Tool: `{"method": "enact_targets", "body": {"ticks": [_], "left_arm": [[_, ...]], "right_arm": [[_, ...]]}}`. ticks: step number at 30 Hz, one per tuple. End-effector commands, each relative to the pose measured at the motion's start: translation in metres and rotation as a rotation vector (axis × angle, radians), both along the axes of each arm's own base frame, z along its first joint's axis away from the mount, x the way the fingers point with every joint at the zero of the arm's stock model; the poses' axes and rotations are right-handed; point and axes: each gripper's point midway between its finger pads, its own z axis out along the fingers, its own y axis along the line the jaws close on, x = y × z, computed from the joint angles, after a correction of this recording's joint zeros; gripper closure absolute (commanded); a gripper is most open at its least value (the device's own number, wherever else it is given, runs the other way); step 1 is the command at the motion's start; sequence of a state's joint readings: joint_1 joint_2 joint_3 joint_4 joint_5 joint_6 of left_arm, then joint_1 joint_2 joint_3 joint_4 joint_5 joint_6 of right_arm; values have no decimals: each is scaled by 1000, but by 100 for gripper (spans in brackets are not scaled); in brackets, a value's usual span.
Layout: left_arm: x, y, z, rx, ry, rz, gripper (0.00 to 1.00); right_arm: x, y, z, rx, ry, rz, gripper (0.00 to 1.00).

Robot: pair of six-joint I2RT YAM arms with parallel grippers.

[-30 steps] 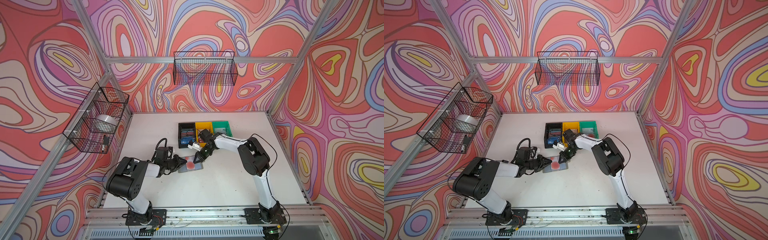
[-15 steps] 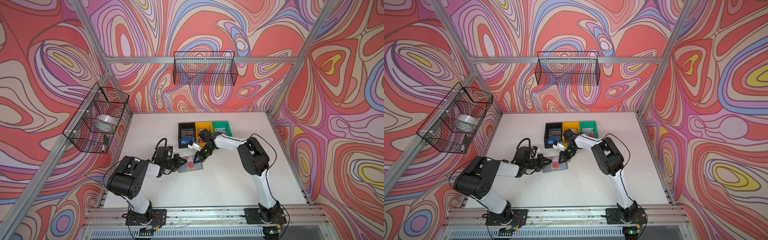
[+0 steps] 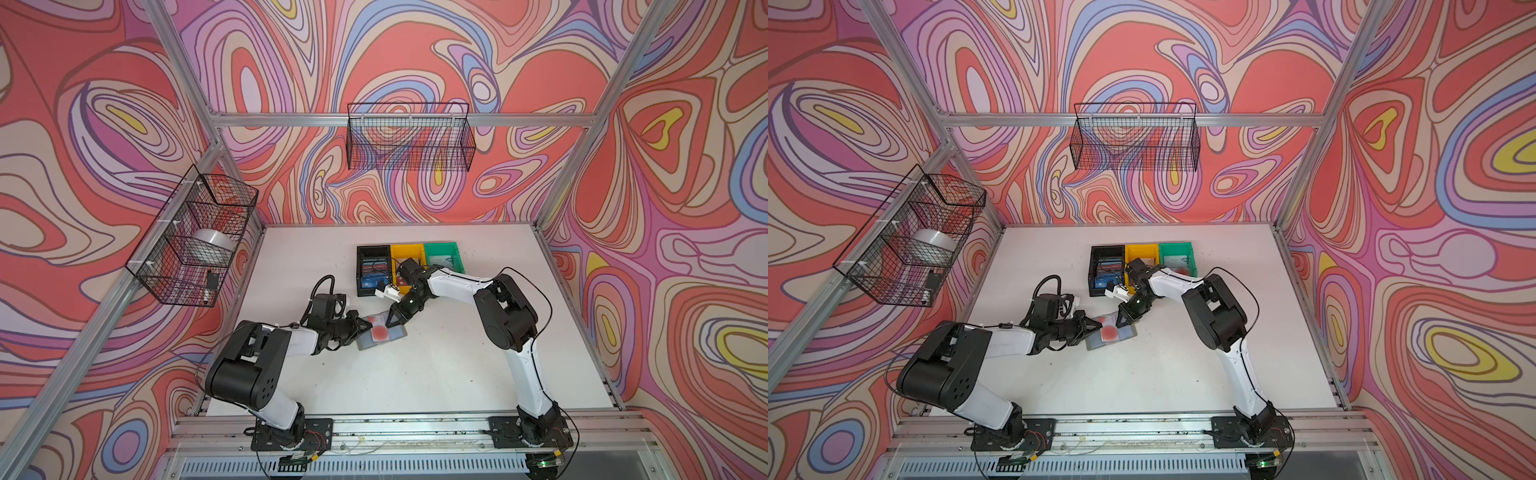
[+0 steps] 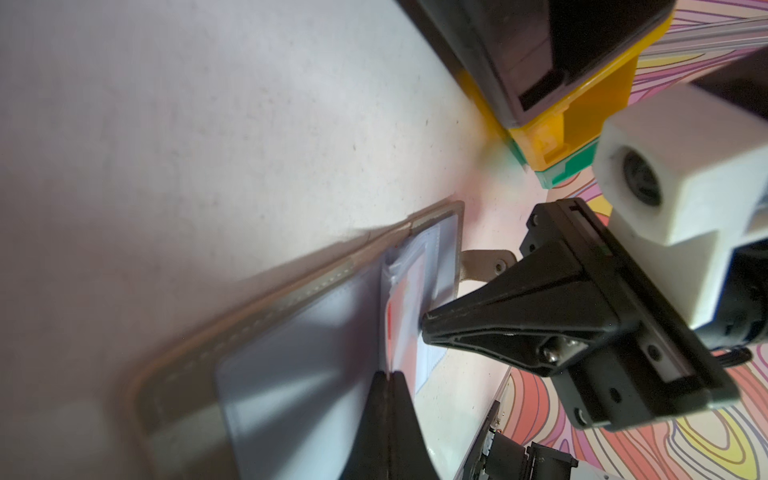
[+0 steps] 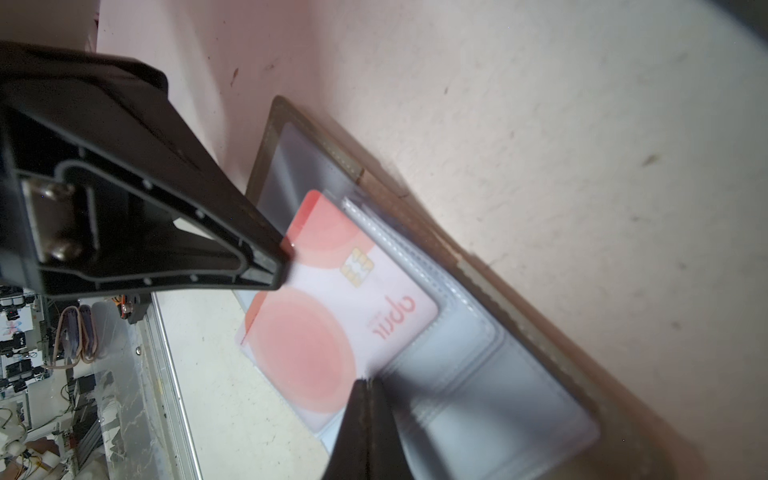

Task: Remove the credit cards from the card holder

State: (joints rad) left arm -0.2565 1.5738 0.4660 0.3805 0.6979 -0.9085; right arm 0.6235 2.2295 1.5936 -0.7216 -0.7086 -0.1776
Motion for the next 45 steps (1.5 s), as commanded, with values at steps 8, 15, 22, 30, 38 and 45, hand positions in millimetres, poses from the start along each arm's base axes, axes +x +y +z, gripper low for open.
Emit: {"method": "enact_targets", "body": {"ticks": [8, 15, 22, 30, 38, 45], "left_arm": [[-18, 8, -19, 65, 92, 4, 99], [-21, 10, -20, 69, 93, 14, 94], [-22, 10, -20, 61, 95, 20, 91], [-23, 10, -19, 56, 94, 14, 89], [-24, 11, -18, 58, 87, 22, 93], [-24, 10, -19, 54, 89, 19, 97]], "right_arm": [[-8, -7, -28, -79, 50, -12, 100], [-8, -6, -29, -75, 59, -10, 100], [-9, -6, -30, -73, 62, -9, 100], [-9, -5, -30, -73, 66, -11, 100], [-9, -5, -31, -75, 71, -12, 100], [-9, -5, -31, -76, 75, -14, 100]]}}
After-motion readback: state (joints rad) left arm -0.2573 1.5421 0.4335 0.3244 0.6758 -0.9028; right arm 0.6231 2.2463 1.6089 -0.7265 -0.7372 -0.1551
